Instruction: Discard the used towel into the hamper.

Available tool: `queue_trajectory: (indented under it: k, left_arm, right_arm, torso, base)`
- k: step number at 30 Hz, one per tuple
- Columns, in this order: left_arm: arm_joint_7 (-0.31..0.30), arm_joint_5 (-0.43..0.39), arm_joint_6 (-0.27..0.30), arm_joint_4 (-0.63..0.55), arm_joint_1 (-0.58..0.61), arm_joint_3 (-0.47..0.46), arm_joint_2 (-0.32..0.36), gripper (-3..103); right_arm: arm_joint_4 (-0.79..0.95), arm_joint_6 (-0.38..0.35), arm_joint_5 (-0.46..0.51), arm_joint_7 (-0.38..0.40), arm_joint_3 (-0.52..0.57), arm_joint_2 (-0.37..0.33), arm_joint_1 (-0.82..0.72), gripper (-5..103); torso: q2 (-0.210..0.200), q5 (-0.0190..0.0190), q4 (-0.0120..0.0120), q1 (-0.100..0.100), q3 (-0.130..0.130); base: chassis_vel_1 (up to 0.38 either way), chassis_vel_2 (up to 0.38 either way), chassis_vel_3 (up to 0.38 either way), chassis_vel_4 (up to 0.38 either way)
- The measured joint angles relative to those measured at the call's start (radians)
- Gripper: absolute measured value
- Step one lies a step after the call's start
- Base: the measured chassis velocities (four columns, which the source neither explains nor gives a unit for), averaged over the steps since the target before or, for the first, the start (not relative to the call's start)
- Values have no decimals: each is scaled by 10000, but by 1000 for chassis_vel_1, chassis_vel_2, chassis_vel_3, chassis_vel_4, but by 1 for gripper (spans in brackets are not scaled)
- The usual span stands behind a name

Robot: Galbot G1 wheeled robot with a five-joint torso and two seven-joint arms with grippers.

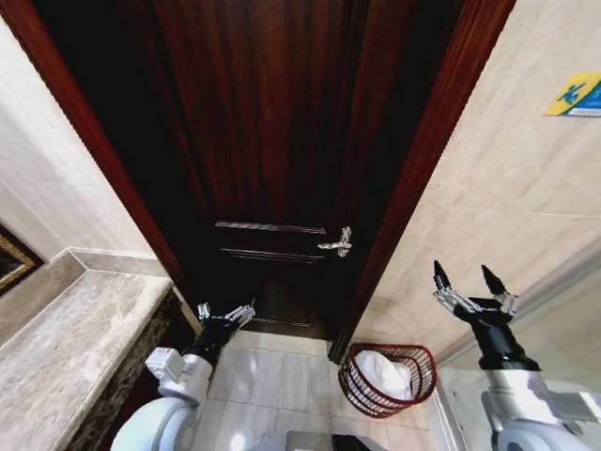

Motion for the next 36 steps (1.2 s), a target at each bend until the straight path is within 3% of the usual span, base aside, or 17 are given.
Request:
queue_trajectory:
  k: [24, 36]
  left_arm:
    - [0, 0, 0, 0, 0, 0, -1, 99]
    - [0, 0, 0, 0, 0, 0, 1, 99]
  right_arm:
    - [-52, -412, 400, -244, 335, -63, 279, 100]
    - [-59, -669, 76, -186, 159, 67, 713, 100]
  torso:
    - [-1, 2, 0, 2, 1]
    - [-1, -2, 0, 3, 1]
  base:
    - [34, -31, -35, 35]
    - [113, -114, -121, 112]
